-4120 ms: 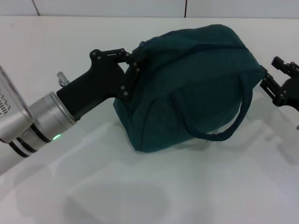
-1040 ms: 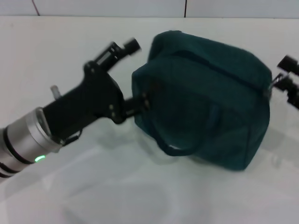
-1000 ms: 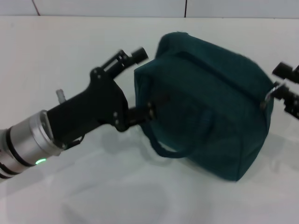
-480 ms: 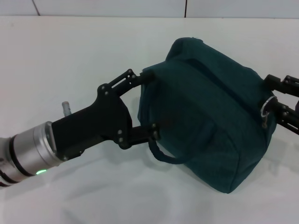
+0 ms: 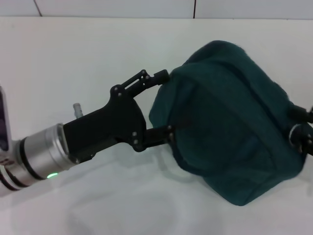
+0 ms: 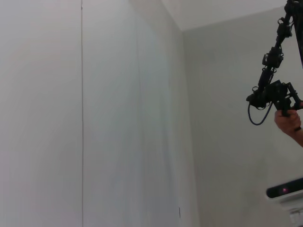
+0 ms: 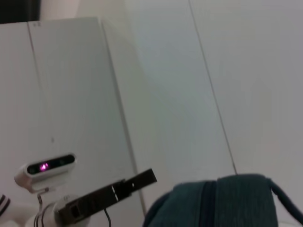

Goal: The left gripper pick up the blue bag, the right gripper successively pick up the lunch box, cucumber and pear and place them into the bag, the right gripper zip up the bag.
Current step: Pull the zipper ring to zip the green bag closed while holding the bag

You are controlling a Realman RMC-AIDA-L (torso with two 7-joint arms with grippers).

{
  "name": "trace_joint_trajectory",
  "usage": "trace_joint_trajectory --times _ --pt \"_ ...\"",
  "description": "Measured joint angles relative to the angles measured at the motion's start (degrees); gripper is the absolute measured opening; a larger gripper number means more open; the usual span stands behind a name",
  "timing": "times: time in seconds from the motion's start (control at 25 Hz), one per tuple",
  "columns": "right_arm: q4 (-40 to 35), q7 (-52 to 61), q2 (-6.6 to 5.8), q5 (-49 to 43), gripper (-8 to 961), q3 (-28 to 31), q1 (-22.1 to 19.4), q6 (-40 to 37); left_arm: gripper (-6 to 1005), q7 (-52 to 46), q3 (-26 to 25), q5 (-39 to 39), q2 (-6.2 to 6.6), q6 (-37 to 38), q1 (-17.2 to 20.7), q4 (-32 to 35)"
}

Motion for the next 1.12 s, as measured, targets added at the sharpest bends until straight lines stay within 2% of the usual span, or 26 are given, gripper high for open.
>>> trace_joint_trajectory --times 0.4,0.72,0.84,0.92,1.12 --pt "1.8 -0.5 -1.86 -1.1 424 0.0 -3.0 -1.3 870 0.0 0.1 0.2 -0.22 -2.1 -1.9 -0.4" --pt "5.1 -3.5 -4.40 -2.0 423 0.3 -3.6 -8.5 870 0.0 0.2 0.2 -0.20 -2.9 -2.5 -0.4" --pt "6.0 -5.5 -4.56 -1.4 422 1.2 -4.0 -10.7 870 0.0 0.2 0.2 -0.20 -2.9 -2.5 -0.4" --pt "6.0 -5.7 -4.81 -2.0 422 0.3 -3.9 -11.2 870 0.0 0.2 0.2 -0.23 -2.9 -2.5 -0.4" --pt "8.2 -5.7 -6.55 -4.8 421 -4.4 -2.3 -11.8 870 -0.4 0.3 0.3 -0.37 -2.9 -3.0 -0.2"
